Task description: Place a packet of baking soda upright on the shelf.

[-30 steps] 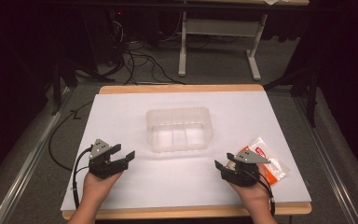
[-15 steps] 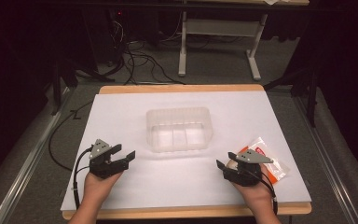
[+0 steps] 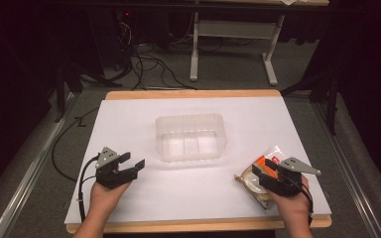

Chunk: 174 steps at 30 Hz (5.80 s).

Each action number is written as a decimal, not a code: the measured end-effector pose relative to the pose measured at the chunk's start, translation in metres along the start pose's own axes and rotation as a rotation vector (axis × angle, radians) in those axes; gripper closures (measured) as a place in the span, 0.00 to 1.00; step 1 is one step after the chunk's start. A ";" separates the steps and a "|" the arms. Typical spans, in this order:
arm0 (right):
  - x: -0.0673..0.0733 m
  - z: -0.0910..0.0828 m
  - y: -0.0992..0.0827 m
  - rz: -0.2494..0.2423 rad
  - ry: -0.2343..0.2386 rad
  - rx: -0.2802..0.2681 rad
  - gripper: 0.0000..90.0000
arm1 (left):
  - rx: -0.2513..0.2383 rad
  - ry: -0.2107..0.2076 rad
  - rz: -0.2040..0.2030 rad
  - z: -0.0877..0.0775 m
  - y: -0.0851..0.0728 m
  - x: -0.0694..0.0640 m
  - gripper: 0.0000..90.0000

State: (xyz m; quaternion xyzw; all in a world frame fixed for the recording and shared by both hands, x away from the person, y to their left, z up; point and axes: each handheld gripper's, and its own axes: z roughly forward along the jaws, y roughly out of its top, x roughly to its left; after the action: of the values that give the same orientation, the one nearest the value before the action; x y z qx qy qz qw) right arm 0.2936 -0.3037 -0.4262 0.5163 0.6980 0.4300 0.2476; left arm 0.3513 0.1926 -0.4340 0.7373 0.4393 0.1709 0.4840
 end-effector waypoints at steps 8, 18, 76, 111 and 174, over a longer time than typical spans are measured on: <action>-0.032 -0.014 -0.003 0.062 -0.092 0.019 0.52 | 0.004 0.009 0.017 0.005 0.003 -0.002 0.41; -0.075 -0.032 -0.023 0.183 -0.235 0.067 0.47 | 0.012 0.010 0.033 0.014 0.008 -0.004 0.41; -0.042 -0.036 -0.010 0.086 -0.060 -0.009 1.00 | 0.070 -0.022 0.084 0.023 0.006 -0.012 0.40; -0.005 -0.055 0.041 0.010 0.023 -0.312 1.00 | 0.038 0.028 0.035 -0.002 -0.005 0.003 0.41; 0.049 -0.040 0.054 -0.160 0.028 -0.308 1.00 | 0.012 0.003 0.028 -0.006 -0.003 0.005 0.40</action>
State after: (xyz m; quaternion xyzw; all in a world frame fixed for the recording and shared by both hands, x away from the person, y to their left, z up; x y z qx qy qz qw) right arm 0.2724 -0.2663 -0.3551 0.4091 0.6662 0.5179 0.3473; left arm 0.3485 0.2005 -0.4343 0.7461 0.4306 0.1763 0.4762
